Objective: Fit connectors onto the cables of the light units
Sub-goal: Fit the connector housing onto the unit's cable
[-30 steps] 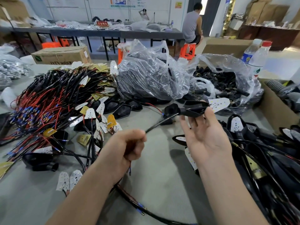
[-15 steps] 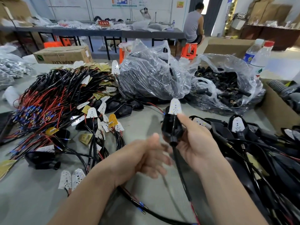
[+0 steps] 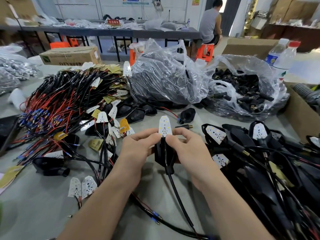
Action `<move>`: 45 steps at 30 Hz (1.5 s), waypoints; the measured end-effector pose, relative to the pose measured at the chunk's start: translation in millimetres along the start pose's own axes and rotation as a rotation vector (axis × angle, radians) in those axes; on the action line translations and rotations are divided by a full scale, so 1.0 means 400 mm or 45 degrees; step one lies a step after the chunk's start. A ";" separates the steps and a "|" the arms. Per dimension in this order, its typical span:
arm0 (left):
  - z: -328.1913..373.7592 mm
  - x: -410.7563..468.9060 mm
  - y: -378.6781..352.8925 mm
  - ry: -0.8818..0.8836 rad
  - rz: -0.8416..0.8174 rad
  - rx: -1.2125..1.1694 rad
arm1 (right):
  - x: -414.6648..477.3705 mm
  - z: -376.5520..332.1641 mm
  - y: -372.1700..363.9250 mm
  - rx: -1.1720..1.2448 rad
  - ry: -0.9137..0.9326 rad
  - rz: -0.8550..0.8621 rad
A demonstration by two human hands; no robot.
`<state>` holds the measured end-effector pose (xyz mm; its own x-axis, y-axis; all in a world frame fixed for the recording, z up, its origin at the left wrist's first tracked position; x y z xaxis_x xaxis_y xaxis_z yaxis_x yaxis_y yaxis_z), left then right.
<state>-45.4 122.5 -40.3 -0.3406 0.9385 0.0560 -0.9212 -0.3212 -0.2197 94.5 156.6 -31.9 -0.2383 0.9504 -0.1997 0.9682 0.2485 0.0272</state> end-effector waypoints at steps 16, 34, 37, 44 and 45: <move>0.008 0.008 0.030 -0.131 0.099 0.119 | 0.009 0.003 0.007 0.315 0.020 0.028; -0.010 -0.019 -0.030 0.015 -0.142 0.154 | 0.002 -0.005 -0.002 0.455 0.011 -0.017; -0.004 -0.018 -0.031 -0.029 -0.212 0.177 | -0.002 -0.014 0.005 0.377 0.053 -0.019; -0.039 -0.044 -0.068 0.203 -0.554 0.011 | -0.002 -0.028 0.079 0.621 0.099 0.262; -0.042 -0.050 -0.071 0.251 -0.614 -0.004 | -0.001 -0.027 0.097 0.710 0.109 0.322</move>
<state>-9.3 114.8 -51.7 0.1649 0.9858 -0.0325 -0.9639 0.1540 -0.2174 131.5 167.8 -20.2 0.0211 0.9845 -0.1744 0.8838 -0.0999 -0.4571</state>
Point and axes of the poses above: each hand's wrist, its own x-axis towards the middle knuckle, its own y-axis out of the back of the hand, z = x × y, the point moved 8 cm from there along x, towards the middle knuckle, and after that the axes turned 11 degrees about -y, right-handed, at the moved point
